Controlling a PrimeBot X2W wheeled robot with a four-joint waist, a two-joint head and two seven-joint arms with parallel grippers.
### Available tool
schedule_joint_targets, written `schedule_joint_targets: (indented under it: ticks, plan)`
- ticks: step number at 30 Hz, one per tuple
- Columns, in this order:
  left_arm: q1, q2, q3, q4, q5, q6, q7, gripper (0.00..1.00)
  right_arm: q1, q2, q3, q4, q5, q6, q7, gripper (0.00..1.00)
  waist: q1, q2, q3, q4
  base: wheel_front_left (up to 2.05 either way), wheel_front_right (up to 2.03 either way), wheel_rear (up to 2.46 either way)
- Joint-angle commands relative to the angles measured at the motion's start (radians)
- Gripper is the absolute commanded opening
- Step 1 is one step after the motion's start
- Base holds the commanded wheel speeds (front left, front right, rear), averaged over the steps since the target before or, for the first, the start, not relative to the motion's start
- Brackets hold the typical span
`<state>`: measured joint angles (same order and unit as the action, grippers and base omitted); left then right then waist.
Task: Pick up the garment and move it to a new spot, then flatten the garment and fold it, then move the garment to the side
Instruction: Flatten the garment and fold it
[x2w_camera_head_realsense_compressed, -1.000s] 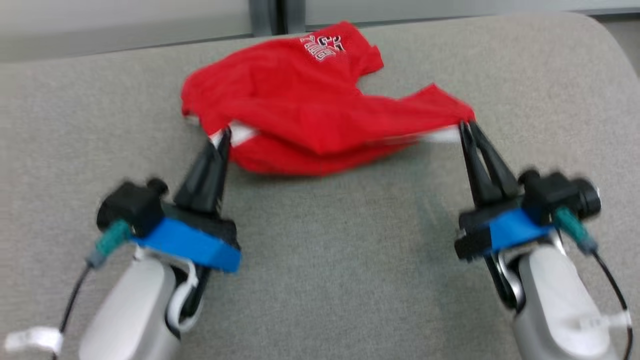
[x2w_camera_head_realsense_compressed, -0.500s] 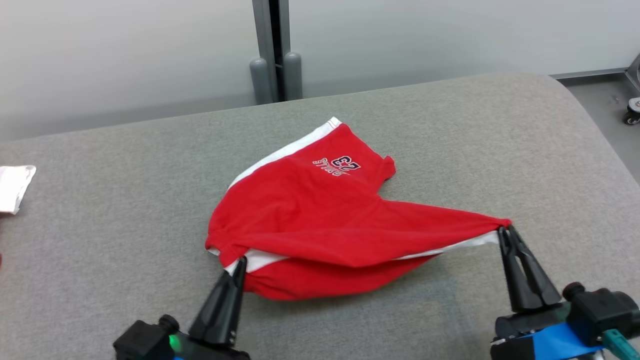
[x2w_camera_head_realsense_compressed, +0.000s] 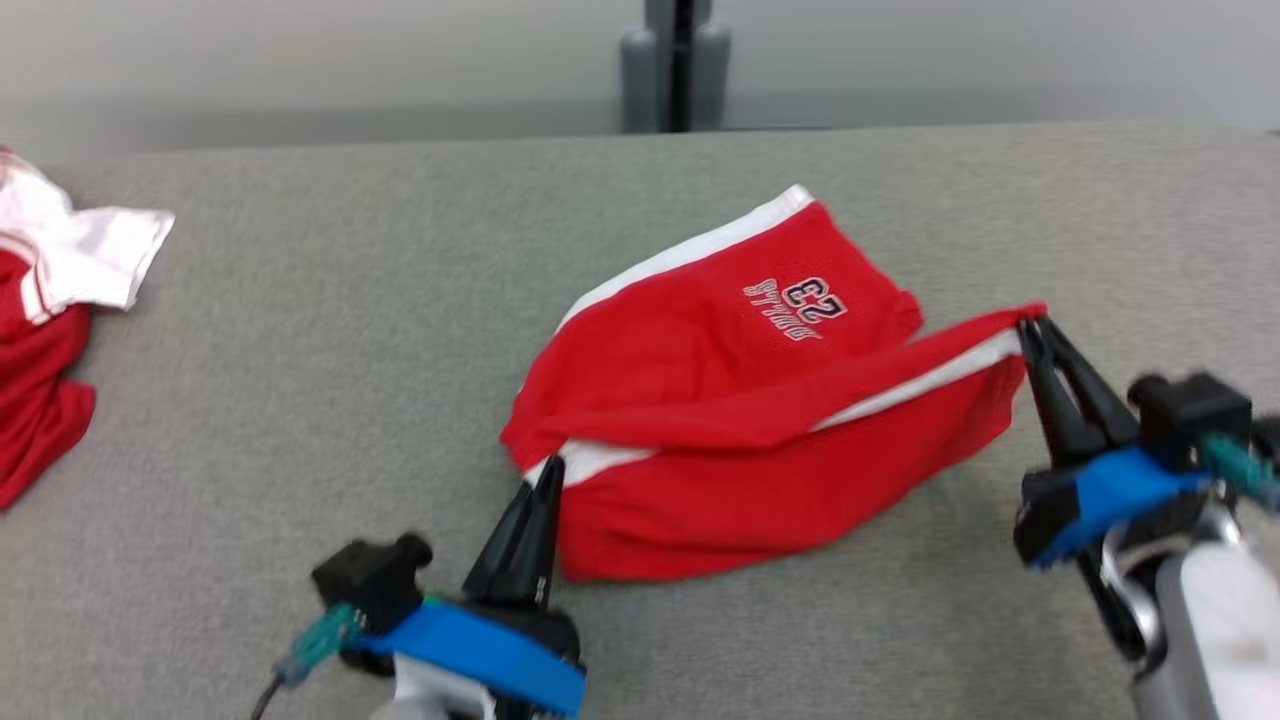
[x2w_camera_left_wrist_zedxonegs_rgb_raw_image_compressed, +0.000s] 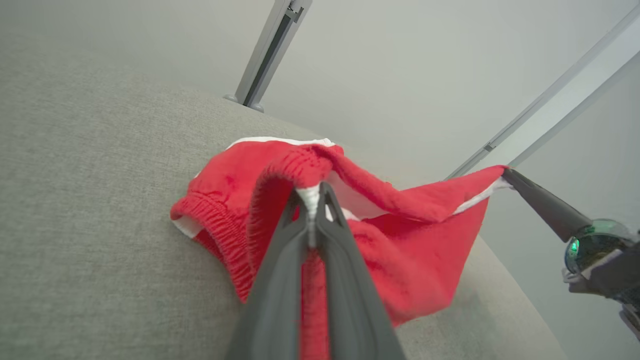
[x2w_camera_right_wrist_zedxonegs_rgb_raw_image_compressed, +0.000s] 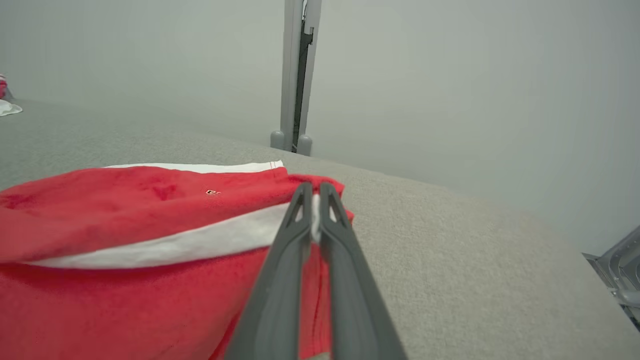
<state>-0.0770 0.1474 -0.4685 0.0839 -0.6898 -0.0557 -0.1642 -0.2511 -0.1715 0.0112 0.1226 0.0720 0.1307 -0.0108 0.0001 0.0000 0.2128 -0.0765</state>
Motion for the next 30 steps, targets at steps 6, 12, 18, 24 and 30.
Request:
schedule_joint_targets:
  ticks: [6, 12, 18, 24, 30]
  plan:
    - [-0.193, -0.057, 0.008, 0.152, -0.023, -0.001, 0.006, 0.0, -0.268, -0.083, 0.082, 0.216, 0.021, 0.0, 0.055, 0.0, -0.0001, 0.0, 0.114, 0.108, 0.0, 0.0, 0.0]
    - [-0.33, -0.085, 0.005, 0.287, -0.062, 0.028, 0.033, 0.0, -0.469, -0.089, 0.111, 0.427, 0.071, 0.0, 0.084, 0.0, -0.0001, 0.0, 0.162, 0.153, 0.0, 0.0, 0.0]
    - [-0.417, -0.095, -0.024, 0.376, -0.104, 0.031, 0.021, 0.0, -0.612, -0.104, 0.149, 0.608, 0.075, 0.0, 0.081, 0.0, -0.0001, 0.0, 0.184, 0.185, 0.0, 0.0, 0.0]
    - [-0.465, -0.097, -0.082, 0.417, -0.163, 0.036, 0.003, 0.2, -0.702, -0.103, 0.161, 0.74, 0.063, 0.0, 0.032, 0.91, -0.0001, 0.0, 0.196, 0.194, 0.0, 0.0, 0.0]
    - [-0.467, -0.097, -0.121, 0.42, -0.175, 0.034, -0.005, 1.0, -0.734, -0.082, 0.15, 0.818, 0.056, 0.0, -0.04, 1.0, -0.0001, 0.0, 0.189, 0.186, 0.0, 0.0, 0.0]
